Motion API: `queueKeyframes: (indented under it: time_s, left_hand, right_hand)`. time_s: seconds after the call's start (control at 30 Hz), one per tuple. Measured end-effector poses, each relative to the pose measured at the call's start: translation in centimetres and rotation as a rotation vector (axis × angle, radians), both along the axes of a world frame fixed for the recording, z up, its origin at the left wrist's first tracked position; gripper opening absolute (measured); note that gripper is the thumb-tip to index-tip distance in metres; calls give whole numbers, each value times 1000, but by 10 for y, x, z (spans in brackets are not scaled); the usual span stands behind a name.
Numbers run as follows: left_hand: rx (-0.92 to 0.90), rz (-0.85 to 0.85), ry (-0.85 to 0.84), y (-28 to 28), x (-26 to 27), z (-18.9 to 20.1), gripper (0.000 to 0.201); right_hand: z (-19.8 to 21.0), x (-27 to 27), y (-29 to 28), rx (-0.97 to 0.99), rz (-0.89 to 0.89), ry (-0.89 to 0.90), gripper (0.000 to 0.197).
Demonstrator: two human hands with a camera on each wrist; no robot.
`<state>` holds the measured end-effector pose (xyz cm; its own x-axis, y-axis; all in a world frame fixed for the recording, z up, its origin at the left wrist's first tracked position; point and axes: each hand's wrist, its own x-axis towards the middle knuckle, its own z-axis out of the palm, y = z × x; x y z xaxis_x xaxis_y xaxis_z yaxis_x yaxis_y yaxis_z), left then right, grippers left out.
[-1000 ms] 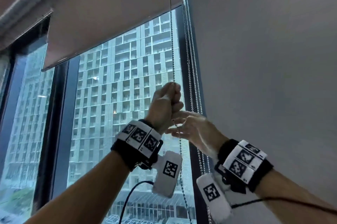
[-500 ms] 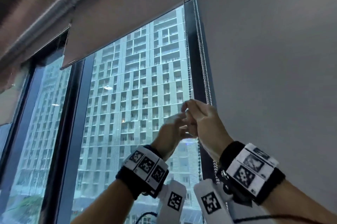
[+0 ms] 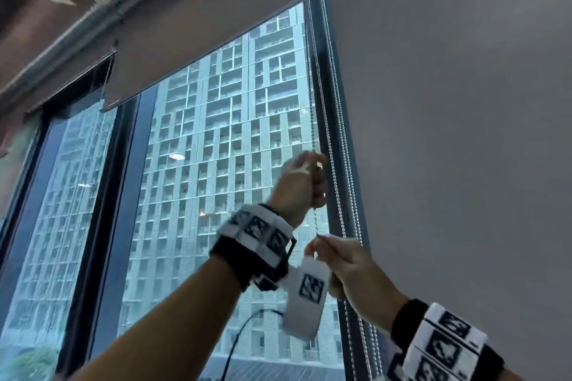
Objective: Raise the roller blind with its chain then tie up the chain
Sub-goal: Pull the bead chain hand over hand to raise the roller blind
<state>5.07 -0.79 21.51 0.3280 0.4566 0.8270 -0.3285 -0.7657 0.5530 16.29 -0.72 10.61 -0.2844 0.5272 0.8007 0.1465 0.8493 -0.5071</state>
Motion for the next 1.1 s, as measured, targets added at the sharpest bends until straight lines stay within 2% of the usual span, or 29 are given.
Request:
queueKeyframes:
  time_s: [0.1, 0.2, 0.33, 0.4, 0.47, 0.53, 0.6, 0.67, 0.73, 0.83, 0.93, 1.0, 1.1]
  left_hand:
    - [113, 125, 66, 11, 3, -35, 31]
    - [171, 204, 95, 27, -6, -63, 29]
    - [84, 47, 126, 30, -1, -85, 30]
    - [81, 13, 110, 28, 6, -92, 32]
    - [64, -9, 74, 30, 6, -95, 24]
    - [109, -19, 137, 36, 0, -98, 24]
    - [124, -11, 272, 40, -8, -95, 17]
    - [43, -43, 327, 41, -17, -83, 18]
    - [2, -66, 255, 39, -26, -62, 22]
    - [42, -78, 106, 22, -33, -25, 28]
    - [-51, -175, -11, 6, -25, 5, 37]
    - [-75, -140, -67, 2, -18, 12, 33]
    - [-10, -70, -132, 7, -11, 5, 23]
  right_hand:
    - [-2, 13, 8, -162, 72, -130, 23]
    - [26, 24, 4, -195, 123, 41, 41]
    - [87, 11, -11, -196, 265, 325, 33]
    - [103, -3, -17, -197, 271, 429, 32]
    - [103, -14, -17, -111, 164, 424, 33]
    - [94, -20, -18, -29, 101, 381, 32]
    - [84, -23, -20, 21, 64, 335, 33]
    - [74, -22, -23, 42, 27, 268, 33]
    - [62, -19, -22, 61, -18, 200, 33]
    - [39, -21, -16, 42, -47, 142, 31]
    - [18, -24, -13, -10, -17, 83, 32]
    - [7, -24, -11, -27, 19, 40, 32]
    - [5, -16, -5, -73, 40, -45, 30]
